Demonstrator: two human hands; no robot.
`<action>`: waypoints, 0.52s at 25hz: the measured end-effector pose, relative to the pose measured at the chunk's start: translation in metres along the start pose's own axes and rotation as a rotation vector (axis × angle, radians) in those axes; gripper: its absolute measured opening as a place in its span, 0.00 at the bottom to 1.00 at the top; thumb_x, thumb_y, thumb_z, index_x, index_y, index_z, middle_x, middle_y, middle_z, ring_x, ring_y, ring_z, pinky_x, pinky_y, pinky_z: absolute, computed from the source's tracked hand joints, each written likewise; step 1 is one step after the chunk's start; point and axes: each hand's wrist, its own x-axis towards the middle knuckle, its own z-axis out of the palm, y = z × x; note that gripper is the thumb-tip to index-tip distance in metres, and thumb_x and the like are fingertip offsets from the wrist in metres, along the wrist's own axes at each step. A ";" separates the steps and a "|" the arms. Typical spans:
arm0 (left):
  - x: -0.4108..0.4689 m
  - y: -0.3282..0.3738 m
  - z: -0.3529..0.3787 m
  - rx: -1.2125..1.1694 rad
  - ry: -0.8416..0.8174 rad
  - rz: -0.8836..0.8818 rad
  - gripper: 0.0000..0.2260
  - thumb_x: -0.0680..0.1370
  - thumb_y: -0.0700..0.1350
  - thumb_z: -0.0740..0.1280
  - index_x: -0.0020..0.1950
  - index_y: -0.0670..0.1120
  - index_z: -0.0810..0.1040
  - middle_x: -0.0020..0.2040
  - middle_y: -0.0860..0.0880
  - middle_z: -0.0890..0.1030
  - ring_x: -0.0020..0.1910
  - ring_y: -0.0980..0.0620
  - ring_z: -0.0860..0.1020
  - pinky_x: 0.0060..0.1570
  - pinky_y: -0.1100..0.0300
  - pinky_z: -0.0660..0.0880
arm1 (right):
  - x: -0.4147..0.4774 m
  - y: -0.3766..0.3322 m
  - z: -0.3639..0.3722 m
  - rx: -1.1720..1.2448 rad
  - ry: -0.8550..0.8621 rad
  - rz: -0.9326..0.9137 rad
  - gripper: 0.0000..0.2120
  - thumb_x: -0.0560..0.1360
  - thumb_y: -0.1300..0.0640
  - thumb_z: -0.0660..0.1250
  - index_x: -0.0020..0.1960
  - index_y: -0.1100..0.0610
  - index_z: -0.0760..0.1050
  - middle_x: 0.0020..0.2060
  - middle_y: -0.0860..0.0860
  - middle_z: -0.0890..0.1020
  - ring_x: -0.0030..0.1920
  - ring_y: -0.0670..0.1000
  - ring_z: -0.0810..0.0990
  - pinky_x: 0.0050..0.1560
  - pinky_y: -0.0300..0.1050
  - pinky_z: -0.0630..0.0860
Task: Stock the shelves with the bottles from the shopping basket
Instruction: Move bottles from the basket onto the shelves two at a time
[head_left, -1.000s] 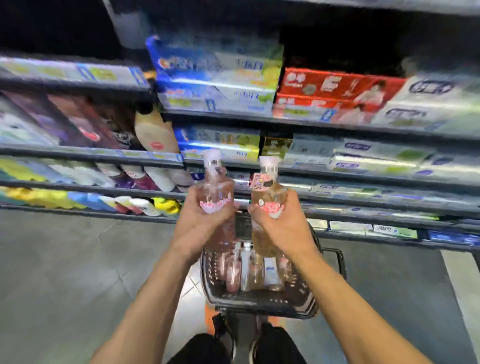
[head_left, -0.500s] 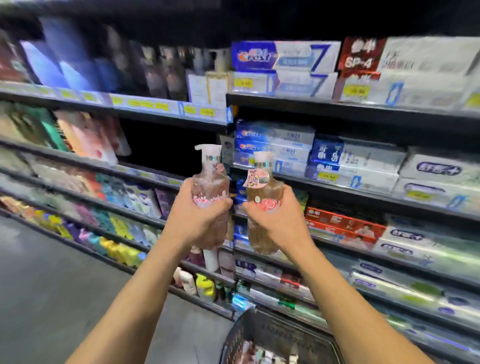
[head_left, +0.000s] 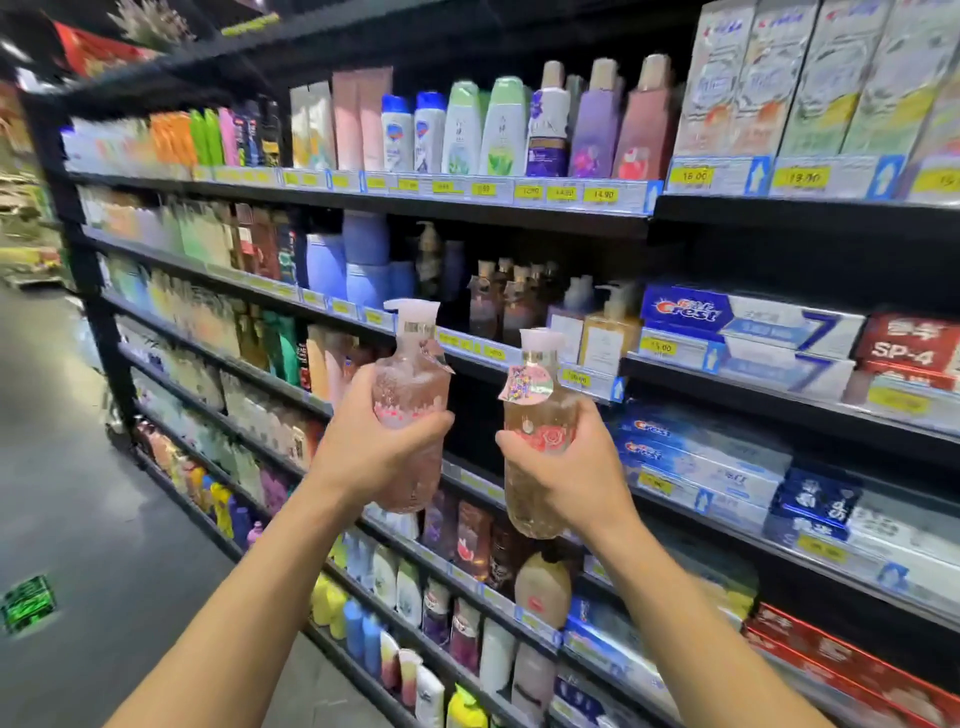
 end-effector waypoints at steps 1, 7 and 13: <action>0.010 -0.006 -0.017 0.007 0.004 0.008 0.27 0.60 0.57 0.77 0.56 0.56 0.75 0.55 0.47 0.82 0.54 0.51 0.82 0.57 0.51 0.78 | 0.006 -0.003 0.017 -0.011 0.003 -0.009 0.22 0.68 0.57 0.81 0.56 0.51 0.74 0.46 0.45 0.84 0.40 0.37 0.81 0.44 0.33 0.75; 0.074 -0.034 -0.105 -0.019 -0.044 0.039 0.29 0.62 0.53 0.77 0.62 0.50 0.74 0.53 0.48 0.83 0.46 0.58 0.82 0.43 0.68 0.75 | 0.044 -0.021 0.126 -0.005 0.030 -0.032 0.22 0.69 0.57 0.81 0.58 0.52 0.74 0.45 0.45 0.84 0.39 0.35 0.81 0.42 0.27 0.73; 0.149 -0.055 -0.161 -0.042 -0.100 0.079 0.27 0.62 0.53 0.77 0.59 0.52 0.75 0.52 0.50 0.83 0.46 0.58 0.83 0.45 0.65 0.76 | 0.095 -0.027 0.202 -0.016 0.086 -0.047 0.23 0.68 0.57 0.81 0.58 0.53 0.75 0.46 0.46 0.84 0.40 0.38 0.82 0.44 0.30 0.75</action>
